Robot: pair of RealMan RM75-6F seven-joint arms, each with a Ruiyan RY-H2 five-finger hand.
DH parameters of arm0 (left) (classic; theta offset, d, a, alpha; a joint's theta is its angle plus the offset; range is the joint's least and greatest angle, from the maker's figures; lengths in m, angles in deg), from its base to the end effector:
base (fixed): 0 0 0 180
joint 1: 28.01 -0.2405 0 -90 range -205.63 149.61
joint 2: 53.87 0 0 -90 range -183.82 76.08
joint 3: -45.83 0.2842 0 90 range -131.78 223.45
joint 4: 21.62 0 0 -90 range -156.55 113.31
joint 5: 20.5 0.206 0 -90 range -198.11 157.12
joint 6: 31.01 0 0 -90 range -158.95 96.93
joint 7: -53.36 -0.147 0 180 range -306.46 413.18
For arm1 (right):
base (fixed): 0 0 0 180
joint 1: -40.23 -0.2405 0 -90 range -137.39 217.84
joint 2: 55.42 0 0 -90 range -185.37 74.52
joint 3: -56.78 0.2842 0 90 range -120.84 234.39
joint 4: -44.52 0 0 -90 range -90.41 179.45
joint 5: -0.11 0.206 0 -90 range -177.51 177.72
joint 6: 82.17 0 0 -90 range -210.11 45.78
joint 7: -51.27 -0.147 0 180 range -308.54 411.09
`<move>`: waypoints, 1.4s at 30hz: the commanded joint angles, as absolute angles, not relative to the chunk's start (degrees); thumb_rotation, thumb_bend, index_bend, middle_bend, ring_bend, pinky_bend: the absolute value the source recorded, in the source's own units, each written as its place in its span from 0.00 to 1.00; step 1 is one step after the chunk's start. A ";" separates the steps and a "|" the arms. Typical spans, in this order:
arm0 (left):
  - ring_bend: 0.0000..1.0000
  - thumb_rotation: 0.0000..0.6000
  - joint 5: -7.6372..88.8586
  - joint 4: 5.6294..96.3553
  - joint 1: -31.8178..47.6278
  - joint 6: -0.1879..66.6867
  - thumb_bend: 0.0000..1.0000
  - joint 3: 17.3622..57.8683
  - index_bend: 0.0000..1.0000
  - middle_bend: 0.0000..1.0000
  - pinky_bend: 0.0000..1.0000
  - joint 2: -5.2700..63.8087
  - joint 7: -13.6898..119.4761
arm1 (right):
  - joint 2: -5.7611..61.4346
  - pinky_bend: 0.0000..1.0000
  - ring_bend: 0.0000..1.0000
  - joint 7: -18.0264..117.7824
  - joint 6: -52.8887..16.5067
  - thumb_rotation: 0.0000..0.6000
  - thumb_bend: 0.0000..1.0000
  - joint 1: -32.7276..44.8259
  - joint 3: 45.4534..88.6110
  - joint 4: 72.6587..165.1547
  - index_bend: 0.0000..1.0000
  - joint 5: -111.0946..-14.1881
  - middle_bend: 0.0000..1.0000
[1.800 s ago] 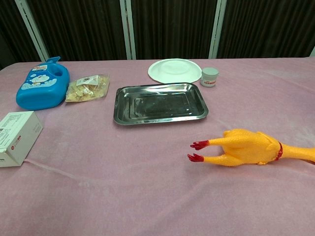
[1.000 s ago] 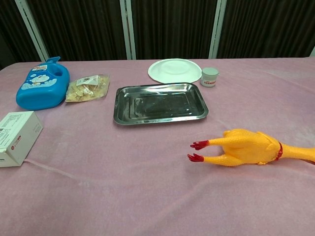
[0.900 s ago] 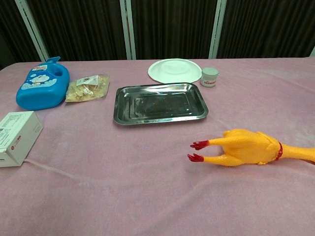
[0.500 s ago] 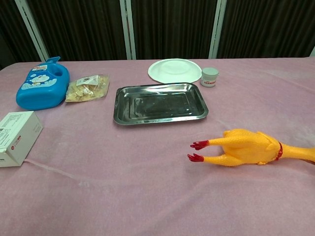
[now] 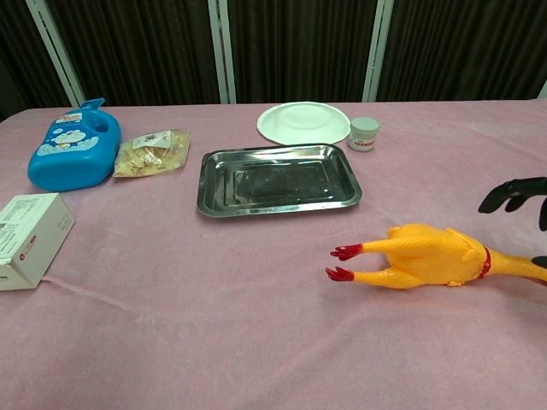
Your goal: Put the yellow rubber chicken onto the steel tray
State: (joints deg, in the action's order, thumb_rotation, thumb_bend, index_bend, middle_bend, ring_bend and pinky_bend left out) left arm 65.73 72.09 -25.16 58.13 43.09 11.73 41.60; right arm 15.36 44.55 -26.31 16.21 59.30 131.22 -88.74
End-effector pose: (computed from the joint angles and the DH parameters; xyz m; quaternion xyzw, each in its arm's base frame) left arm -0.3302 0.1731 0.1731 -0.6031 -0.3315 -0.3511 0.6349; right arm -0.2918 -0.2769 0.0738 0.7393 -0.4382 0.3307 0.3899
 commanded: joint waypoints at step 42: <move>0.00 1.00 65.48 71.07 -24.67 56.02 0.02 43.65 0.10 0.08 0.01 11.45 45.44 | 23.42 0.83 0.71 33.85 -28.49 1.00 0.43 11.15 58.01 120.05 0.85 -87.20 0.68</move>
State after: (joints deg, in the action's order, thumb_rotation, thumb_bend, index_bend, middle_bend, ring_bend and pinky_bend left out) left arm 65.26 70.89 -24.87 56.27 43.56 11.59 45.14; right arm 24.08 35.54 -29.55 11.19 58.28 119.80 -86.07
